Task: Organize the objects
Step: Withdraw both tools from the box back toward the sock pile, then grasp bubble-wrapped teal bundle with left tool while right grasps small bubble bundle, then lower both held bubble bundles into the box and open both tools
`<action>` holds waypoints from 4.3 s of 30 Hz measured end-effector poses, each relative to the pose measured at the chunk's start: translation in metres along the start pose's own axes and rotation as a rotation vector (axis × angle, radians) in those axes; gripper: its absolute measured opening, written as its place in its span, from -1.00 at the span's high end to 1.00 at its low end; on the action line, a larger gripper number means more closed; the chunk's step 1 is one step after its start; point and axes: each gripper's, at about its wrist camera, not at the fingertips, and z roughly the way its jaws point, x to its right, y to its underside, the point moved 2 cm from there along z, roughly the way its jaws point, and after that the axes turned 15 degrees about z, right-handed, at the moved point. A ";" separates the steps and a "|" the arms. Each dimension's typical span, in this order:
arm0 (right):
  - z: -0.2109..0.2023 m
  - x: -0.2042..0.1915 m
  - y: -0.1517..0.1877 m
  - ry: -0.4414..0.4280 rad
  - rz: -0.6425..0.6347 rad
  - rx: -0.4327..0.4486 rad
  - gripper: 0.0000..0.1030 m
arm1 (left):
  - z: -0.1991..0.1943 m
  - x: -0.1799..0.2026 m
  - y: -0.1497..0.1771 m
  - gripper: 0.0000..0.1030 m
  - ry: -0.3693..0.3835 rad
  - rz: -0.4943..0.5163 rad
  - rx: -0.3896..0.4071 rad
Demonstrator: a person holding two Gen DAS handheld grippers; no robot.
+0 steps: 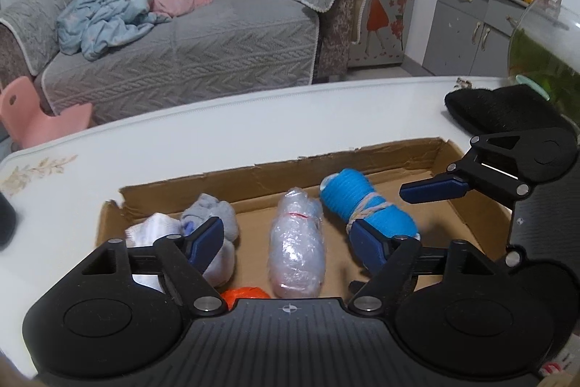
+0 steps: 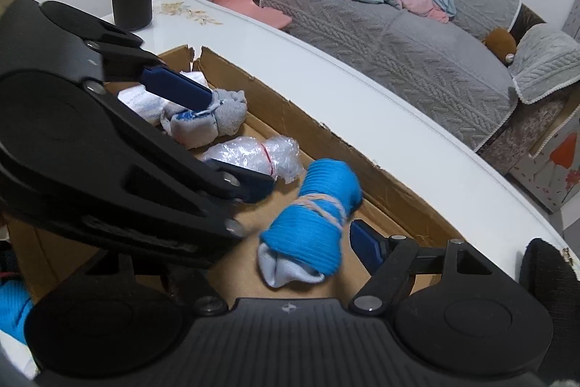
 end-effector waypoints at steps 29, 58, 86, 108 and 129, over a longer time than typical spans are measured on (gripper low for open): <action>-0.159 -0.064 0.113 0.060 0.030 0.211 -0.69 | -0.203 0.045 0.141 -0.99 -0.017 0.166 0.149; -0.106 -0.096 0.204 0.077 0.403 0.187 -0.62 | -0.133 0.097 0.213 -0.92 0.088 0.041 0.071; -0.162 -0.099 0.193 0.030 0.334 0.277 0.04 | -0.185 0.100 0.179 -0.33 0.081 0.152 0.162; -0.108 -0.003 0.038 0.090 0.055 0.338 0.03 | -0.063 0.072 -0.036 -0.34 0.155 0.059 0.150; -0.005 0.022 0.027 0.142 -0.084 0.153 0.04 | 0.045 0.062 -0.039 -0.36 0.091 0.096 0.006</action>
